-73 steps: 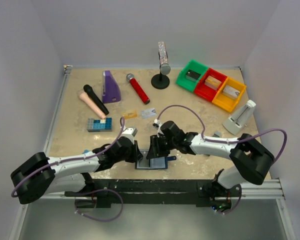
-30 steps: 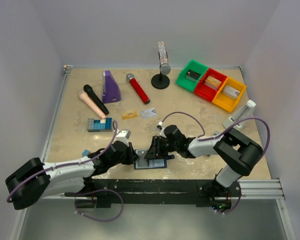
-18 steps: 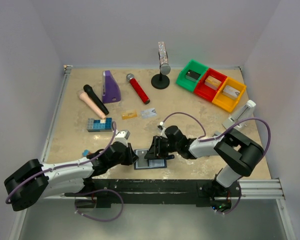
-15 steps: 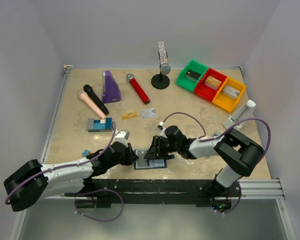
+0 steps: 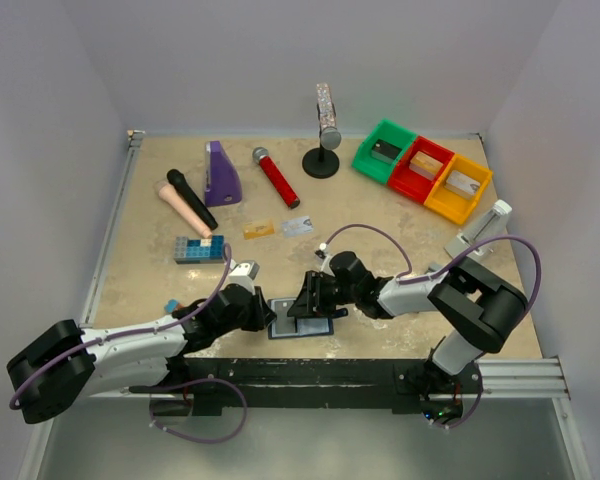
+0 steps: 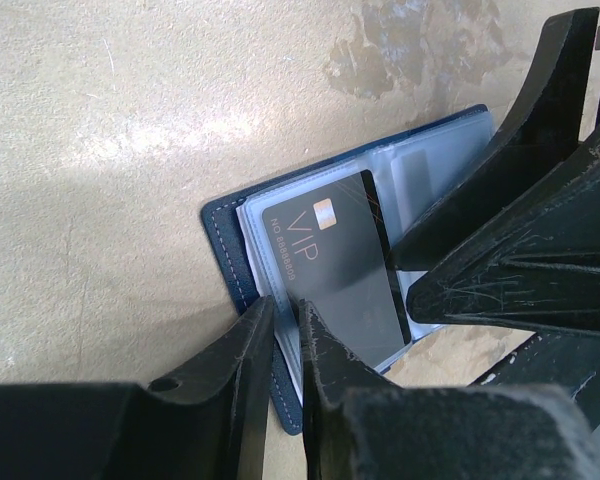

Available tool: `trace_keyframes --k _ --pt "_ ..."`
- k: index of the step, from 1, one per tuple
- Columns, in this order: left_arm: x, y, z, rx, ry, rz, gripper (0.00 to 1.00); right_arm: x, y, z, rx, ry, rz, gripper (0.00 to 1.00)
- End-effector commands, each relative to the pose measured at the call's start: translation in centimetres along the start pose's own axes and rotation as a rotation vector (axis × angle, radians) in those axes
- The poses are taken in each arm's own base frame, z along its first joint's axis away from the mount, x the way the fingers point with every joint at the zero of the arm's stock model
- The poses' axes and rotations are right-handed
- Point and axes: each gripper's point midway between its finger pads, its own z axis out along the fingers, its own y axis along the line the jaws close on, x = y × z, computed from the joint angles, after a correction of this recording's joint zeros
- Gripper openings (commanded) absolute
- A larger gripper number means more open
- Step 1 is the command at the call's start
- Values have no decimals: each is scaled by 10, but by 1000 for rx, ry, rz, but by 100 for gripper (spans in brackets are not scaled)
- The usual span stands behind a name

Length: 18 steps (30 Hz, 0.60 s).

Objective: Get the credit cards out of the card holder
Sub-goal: Remove the credit card from the card holder.

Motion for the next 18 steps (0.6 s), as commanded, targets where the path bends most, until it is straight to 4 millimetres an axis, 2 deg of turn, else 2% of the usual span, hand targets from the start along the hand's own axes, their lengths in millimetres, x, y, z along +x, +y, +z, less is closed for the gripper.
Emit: trace_keyframes --k 1,12,18 --pt "6 9 1 -29 7 -15 21 -10 10 0 -40 -43 -19 47" --pt "7 11 0 -30 8 -15 24 -8 7 2 -35 -35 -22 49" --pt "10 14 0 -37 16 -18 24 -9 17 5 -98 -31 -25 46"
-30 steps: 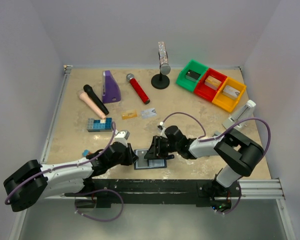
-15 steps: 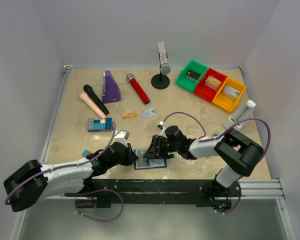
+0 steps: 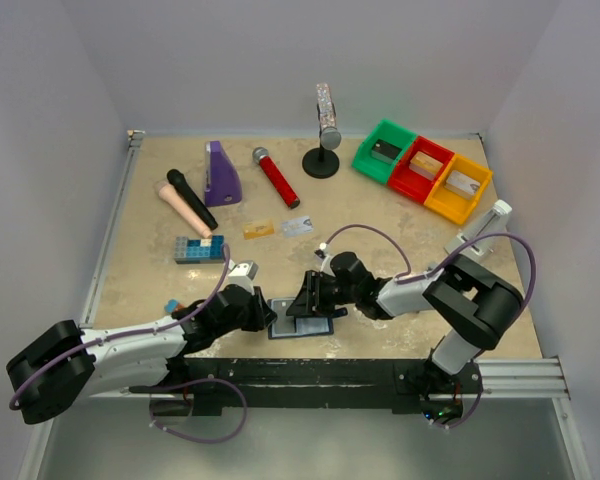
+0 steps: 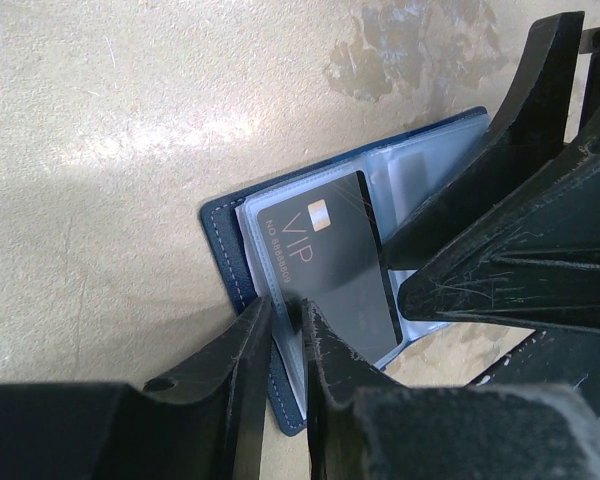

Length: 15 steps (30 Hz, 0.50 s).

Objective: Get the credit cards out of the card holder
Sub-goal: Remove the credit card from the card holder.

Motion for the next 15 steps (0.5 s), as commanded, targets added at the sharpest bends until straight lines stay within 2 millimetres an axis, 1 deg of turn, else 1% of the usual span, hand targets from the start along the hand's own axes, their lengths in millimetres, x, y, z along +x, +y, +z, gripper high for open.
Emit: trace_keyframes --k 1,4,7,10,15 --pt "9 14 0 -43 19 -2 24 -8 17 2 -84 -26 -27 45" --pt "10 15 1 -45 22 0 22 -10 24 2 -122 -36 -40 45" --pt "10 14 1 -43 21 0 22 -10 26 2 -137 -41 -41 45" --pt "10 14 1 -45 22 2 22 -8 19 4 -106 -30 -28 45" --pt "4 14 -4 -52 2 7 23 -4 0 5 -26 -23 -5 47"
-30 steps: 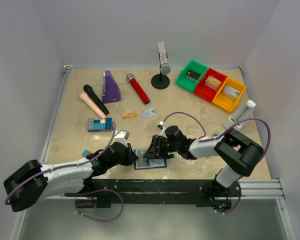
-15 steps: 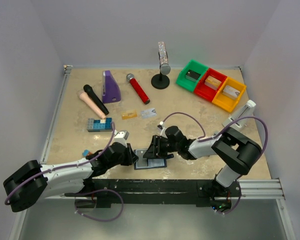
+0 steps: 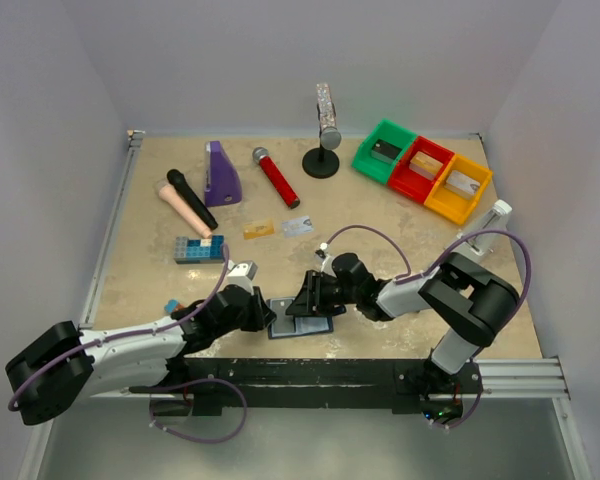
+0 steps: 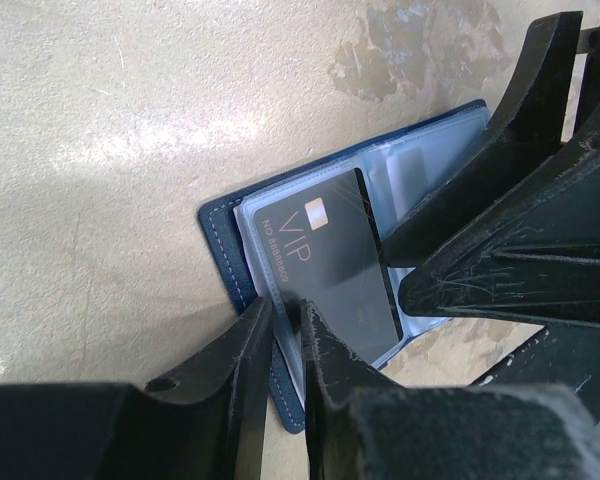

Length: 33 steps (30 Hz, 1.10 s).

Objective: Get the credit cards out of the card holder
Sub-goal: Remove the credit card from the card holder.

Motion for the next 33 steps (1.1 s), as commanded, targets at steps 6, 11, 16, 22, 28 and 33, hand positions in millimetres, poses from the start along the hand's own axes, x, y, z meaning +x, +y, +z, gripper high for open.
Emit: trace_keyframes --k 6,11,16,22,28,33 --pt "1 14 -4 -57 -3 20 19 -2 -5 4 37 1 -6 47" --pt "3 14 -2 -62 7 22 15 0 -10 3 69 16 -8 47" --pt "5 15 1 -70 16 27 10 1 -14 1 96 17 -13 48" --pt "11 27 4 -126 37 28 0 0 -25 -6 174 1 -19 50" --pt "16 31 7 -138 54 23 0 -3 -14 -3 110 -8 -26 50" --pt "20 35 7 -145 62 20 0 -9 0 -3 21 -57 -35 49"
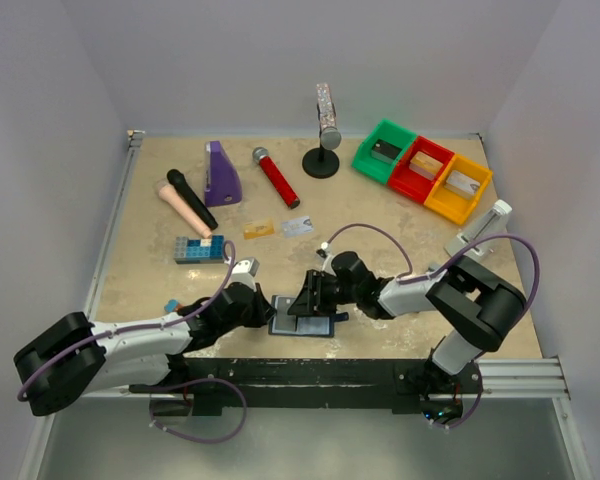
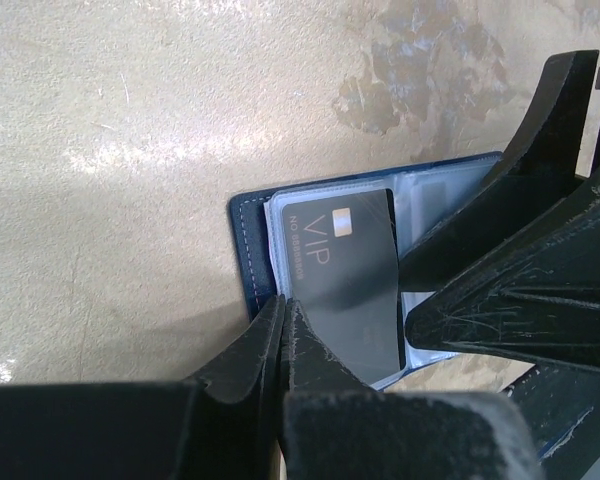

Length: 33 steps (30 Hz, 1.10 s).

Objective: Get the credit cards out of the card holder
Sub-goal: Remove the credit card from the card holder.

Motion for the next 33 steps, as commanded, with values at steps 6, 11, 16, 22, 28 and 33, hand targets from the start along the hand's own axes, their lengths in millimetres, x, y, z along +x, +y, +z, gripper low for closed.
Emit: trace_keyframes --k 6,11,16,22,28,33 --pt "30 38 -1 -121 90 25 0 -13 14 -2 -111 -102 -32 48" --pt "32 38 -1 -116 94 20 0 -13 18 -3 -139 -112 -34 48" --pt "36 36 -1 -91 104 8 0 -14 18 -2 -142 -108 -28 48" --pt "40 26 -1 -32 117 -15 0 -12 14 3 -125 -87 -6 49" --pt "42 21 -1 0 119 -34 0 -15 15 5 -137 -106 32 49" --pt "44 23 -2 4 117 -43 0 -18 14 3 -161 -138 72 49"
